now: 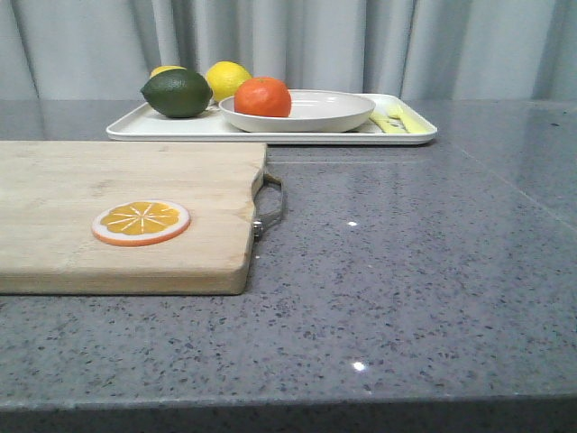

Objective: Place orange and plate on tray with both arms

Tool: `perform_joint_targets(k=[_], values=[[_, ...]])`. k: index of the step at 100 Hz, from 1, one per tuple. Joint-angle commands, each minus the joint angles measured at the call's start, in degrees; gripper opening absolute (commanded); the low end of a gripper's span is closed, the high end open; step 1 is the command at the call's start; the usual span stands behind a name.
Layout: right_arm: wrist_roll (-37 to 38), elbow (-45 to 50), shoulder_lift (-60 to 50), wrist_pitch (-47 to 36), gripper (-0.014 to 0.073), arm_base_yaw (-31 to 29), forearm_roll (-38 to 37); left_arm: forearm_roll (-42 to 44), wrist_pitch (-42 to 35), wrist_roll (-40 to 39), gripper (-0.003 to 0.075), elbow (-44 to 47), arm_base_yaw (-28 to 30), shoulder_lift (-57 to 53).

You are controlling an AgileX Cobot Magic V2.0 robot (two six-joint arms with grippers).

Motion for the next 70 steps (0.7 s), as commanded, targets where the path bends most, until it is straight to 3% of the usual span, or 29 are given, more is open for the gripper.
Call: perform_joint_targets(k=[1, 22, 41, 70], values=[[4.32, 1.35, -2.25, -8.72, -0.0069, -3.34, -4.29, -0.04, -4.20, -0.50, -0.0019, 1.30, 0.06, -1.81], [4.73, 6.41, -8.57, -10.38, -0.0069, -8.06, -4.51, -0.04, -4.20, -0.50, -0.0019, 1.30, 0.06, -1.81], [4.73, 9.39, -14.79, -8.39, -0.0069, -8.21, -4.35, -0.04, -4.20, -0.50, -0.0019, 1.30, 0.06, -1.81], [4.73, 9.33, -14.73, -3.42, -0.0069, -8.38, -4.02, -0.04, -4.20, -0.50, -0.0019, 1.30, 0.06, -1.71]])
